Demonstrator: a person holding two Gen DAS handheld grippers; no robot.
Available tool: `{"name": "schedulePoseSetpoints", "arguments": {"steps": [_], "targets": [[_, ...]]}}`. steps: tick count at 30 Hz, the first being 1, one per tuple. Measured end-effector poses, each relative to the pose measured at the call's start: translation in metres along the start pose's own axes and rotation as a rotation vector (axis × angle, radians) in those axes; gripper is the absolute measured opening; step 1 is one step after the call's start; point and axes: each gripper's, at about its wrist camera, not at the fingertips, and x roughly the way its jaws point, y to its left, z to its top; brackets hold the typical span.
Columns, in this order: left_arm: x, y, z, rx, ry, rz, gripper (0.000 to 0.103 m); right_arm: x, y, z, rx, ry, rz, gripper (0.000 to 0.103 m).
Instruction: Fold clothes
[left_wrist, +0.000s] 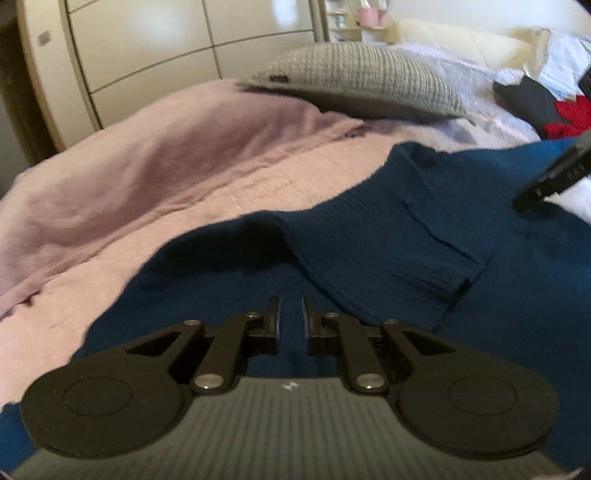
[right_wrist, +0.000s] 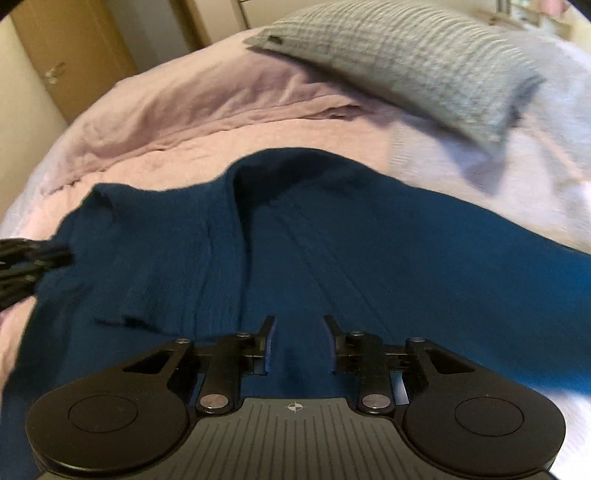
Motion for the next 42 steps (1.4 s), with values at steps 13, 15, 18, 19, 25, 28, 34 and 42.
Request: {"name": "schedulePoseSetpoints", "arguments": {"steps": [13, 15, 18, 19, 25, 28, 34, 42], "targets": [[0.079, 0.004, 0.032, 0.043, 0.014, -0.01, 0.01, 0.089, 0.034, 0.066, -0.309, 0.132, 0.209, 0.03], [0.082, 0.015, 0.049, 0.008, -0.031, 0.0, 0.01, 0.092, 0.04, 0.087, -0.31, 0.096, 0.307, 0.03], [0.077, 0.047, 0.084, -0.123, -0.147, 0.043, 0.011, 0.082, 0.031, 0.131, -0.133, -0.108, 0.395, 0.03], [0.073, 0.063, 0.096, -0.185, -0.187, 0.068, 0.011, 0.076, 0.025, 0.148, -0.041, -0.199, 0.412, 0.03], [0.046, 0.12, 0.122, -0.385, -0.263, 0.196, 0.011, 0.046, -0.001, 0.204, 0.213, -0.359, 0.257, 0.031], [0.032, 0.122, 0.088, -0.372, -0.184, 0.212, 0.011, 0.048, 0.013, 0.175, 0.024, -0.188, 0.162, 0.031], [-0.006, 0.115, 0.011, -0.405, -0.027, 0.269, 0.013, 0.078, 0.027, 0.088, -0.087, 0.106, 0.144, 0.031], [-0.095, 0.134, -0.07, -0.62, 0.053, 0.495, 0.026, 0.061, 0.024, 0.035, -0.031, 0.165, 0.084, 0.043]]}}
